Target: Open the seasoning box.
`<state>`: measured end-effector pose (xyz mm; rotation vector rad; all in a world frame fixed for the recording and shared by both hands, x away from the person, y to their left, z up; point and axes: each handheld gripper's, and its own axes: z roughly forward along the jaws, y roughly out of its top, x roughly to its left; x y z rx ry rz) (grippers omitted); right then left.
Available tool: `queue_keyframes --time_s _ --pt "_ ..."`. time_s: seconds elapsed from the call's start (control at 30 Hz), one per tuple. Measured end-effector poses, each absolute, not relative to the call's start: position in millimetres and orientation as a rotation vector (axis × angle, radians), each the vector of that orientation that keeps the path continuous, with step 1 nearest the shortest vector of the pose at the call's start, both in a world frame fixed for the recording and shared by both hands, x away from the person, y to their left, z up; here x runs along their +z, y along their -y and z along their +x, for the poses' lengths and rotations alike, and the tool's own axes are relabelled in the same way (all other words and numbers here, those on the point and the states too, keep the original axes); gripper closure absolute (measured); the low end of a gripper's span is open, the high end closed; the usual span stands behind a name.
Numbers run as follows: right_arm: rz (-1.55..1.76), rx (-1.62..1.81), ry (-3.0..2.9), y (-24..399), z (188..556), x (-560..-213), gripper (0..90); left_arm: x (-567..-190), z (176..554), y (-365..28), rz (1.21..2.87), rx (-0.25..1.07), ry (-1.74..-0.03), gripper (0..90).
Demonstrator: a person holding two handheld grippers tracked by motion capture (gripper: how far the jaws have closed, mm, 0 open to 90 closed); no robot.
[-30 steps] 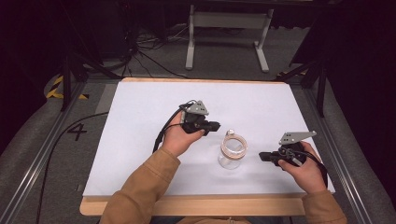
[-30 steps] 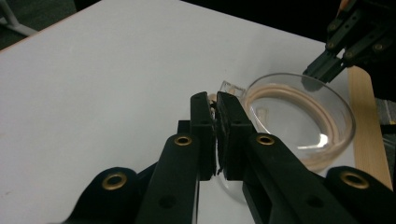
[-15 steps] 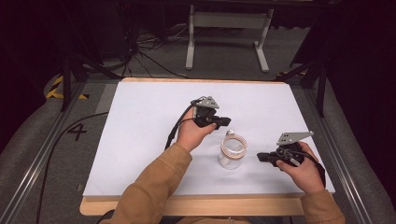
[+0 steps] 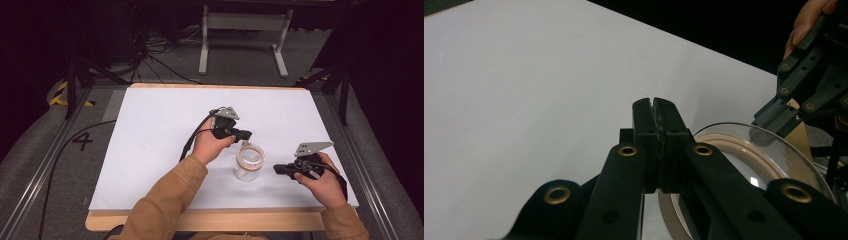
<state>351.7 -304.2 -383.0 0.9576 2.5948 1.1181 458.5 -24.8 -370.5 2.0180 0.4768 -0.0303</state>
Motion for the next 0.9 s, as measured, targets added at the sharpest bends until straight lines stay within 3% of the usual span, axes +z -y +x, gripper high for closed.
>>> queue_keyframes --time_s 0.9 --pt "0.856 1.196 -2.623 281 343 -374 90.0 -373 462 26 2.022 -0.041 -0.47 90.0"
